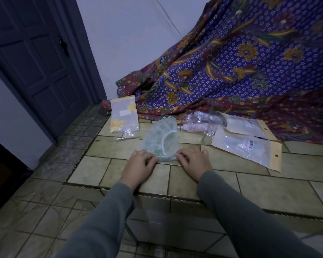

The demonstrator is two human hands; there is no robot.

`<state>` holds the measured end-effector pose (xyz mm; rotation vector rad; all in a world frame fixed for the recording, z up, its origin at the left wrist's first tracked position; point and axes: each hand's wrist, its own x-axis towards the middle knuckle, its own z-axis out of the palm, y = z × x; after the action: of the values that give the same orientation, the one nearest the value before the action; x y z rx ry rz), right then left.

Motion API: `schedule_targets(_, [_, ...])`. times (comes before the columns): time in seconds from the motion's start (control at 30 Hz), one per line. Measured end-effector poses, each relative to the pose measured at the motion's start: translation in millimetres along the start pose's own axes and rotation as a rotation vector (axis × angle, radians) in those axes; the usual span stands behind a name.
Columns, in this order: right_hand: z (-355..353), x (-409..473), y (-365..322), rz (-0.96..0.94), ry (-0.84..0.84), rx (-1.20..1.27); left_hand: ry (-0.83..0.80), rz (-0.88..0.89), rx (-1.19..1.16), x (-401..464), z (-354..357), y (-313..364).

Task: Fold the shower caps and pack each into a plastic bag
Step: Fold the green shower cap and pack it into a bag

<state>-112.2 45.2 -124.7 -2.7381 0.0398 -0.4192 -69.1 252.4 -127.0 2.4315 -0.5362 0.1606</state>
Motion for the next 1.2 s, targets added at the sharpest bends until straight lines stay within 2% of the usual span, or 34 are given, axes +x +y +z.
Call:
schedule_targets(0.27, [4.3, 9.9, -2.7, 0.142, -0.052, -0.004, 0.031, -0.131, -0.039, 6.5, 2.5, 8.1])
schedule_targets(0.37, [3.0, 8.1, -3.4, 0.132, -0.010, -0.009, 0.008, -0.035, 0.053, 5.3, 4.4, 7.7])
schedule_targets(0.5, [5.2, 3.7, -7.9, 0.010, 0.055, -0.132, 0.077, 0.051, 0.091, 2.0, 7.0, 1.5])
schedule_targets(0.67, [9.6, 1.1, -6.9, -0.069, 0.144, -0.133, 0.125, 0.236, 0.236, 4.1, 5.9, 6.0])
schedule_targets(0.77, [8.9, -1.2, -6.2, -0.106, 0.098, -0.130, 0.084, 0.228, 0.187, 5.3, 4.2, 7.9])
schedule_targets(1.0, [-0.9, -7.8, 0.9, -0.062, -0.065, -0.067, -0.052, 0.152, 0.037, 4.1, -1.2, -1.9])
schedule_targets(1.2, [-1.5, -6.3, -6.1, -0.001, -0.069, 0.002, -0.054, 0.122, -0.037, 3.9, -0.8, -2.3])
